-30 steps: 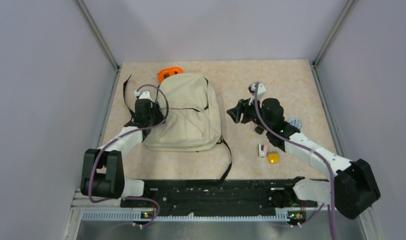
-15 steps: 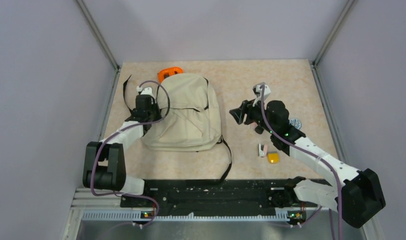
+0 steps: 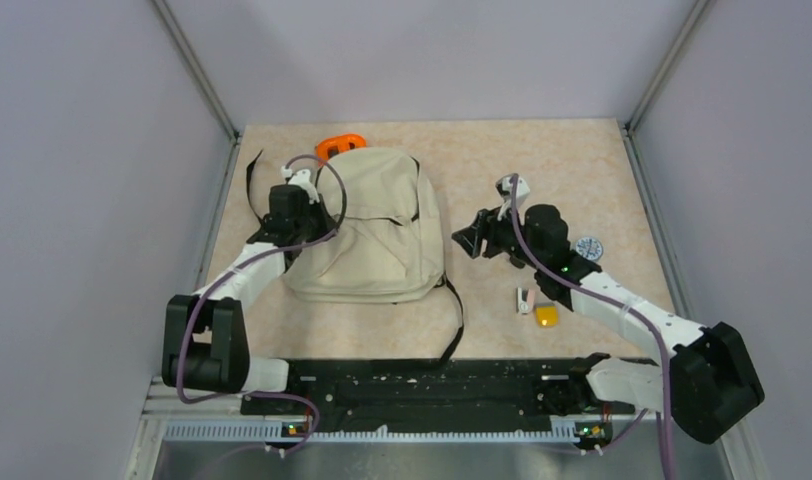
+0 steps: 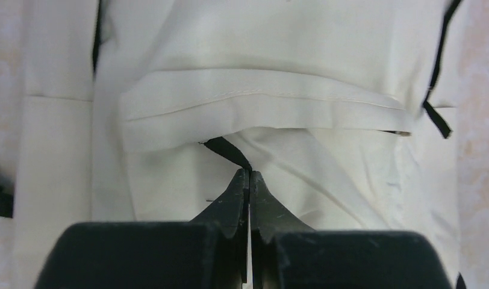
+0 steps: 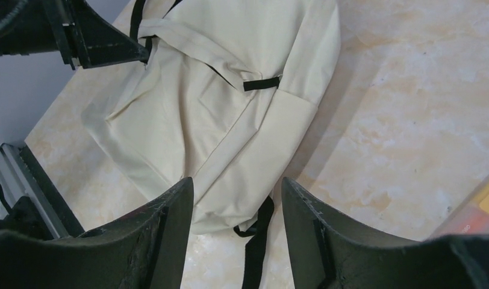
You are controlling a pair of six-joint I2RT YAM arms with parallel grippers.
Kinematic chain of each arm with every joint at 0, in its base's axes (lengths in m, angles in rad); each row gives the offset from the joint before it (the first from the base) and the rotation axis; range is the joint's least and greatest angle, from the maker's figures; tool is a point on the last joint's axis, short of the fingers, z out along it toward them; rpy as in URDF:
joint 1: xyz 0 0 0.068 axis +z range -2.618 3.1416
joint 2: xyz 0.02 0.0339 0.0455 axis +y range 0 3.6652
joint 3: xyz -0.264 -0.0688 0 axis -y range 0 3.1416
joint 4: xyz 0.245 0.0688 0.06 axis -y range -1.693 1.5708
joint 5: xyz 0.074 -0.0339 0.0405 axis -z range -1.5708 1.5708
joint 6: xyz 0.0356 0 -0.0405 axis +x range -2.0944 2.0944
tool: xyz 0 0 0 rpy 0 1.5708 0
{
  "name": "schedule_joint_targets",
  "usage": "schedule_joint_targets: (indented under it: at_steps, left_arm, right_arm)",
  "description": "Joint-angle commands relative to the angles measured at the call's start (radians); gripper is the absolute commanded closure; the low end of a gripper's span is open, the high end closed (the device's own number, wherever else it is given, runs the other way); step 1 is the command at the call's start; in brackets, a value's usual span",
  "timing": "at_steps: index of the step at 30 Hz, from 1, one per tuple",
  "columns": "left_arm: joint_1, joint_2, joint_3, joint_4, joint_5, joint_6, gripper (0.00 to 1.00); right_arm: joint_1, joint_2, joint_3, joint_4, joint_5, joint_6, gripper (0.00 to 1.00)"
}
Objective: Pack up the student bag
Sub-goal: Unzip the student bag at the center of the board.
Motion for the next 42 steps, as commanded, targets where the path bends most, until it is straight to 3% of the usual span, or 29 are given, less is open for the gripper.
schedule_joint_targets:
  at_steps: [1, 13, 20, 25, 28, 32, 37, 42]
  left_arm:
    - [-0.062, -0.019, 0.072, -0.024, 0.106, -0.027, 1.00]
    - [-0.271, 0.162, 0.251, -0.118, 0.017, -0.042, 1.00]
    - [-0.325, 0.184, 0.204, -0.076, 0.002, -0.062, 1.00]
    - [-0.325, 0.042, 0.124, -0.065, -0.049, -0.033, 0.54]
    - [-0.320, -0.040, 0.098, -0.101, -0.156, -0.029, 0.38]
    - [-0.270, -0.097, 0.074, -0.148, -0.236, -0.014, 0.31]
    - [-0.136, -0.097, 0.024, -0.084, -0.110, -0.038, 0.30]
    - [-0.113, -0.003, 0.055, -0.043, -0.021, -0.009, 0.31]
  right_arm:
    - [0.005, 0.039, -0.005, 0.076, -0.038, 0.019, 0.46]
    - [0.101, 0.192, 0.004, 0.160, -0.003, 0.016, 0.45]
    - [0.144, 0.243, 0.025, 0.221, -0.001, 0.018, 0.37]
    - [0.146, 0.264, 0.055, 0.222, 0.000, -0.009, 0.34]
    - [0.148, 0.293, 0.094, 0.215, -0.005, -0.030, 0.34]
    - [0.164, 0.355, 0.163, 0.207, -0.003, -0.063, 0.34]
    - [0.221, 0.478, 0.302, 0.158, 0.046, -0.132, 0.34]
    - [0.288, 0.646, 0.491, 0.042, 0.112, -0.235, 0.39]
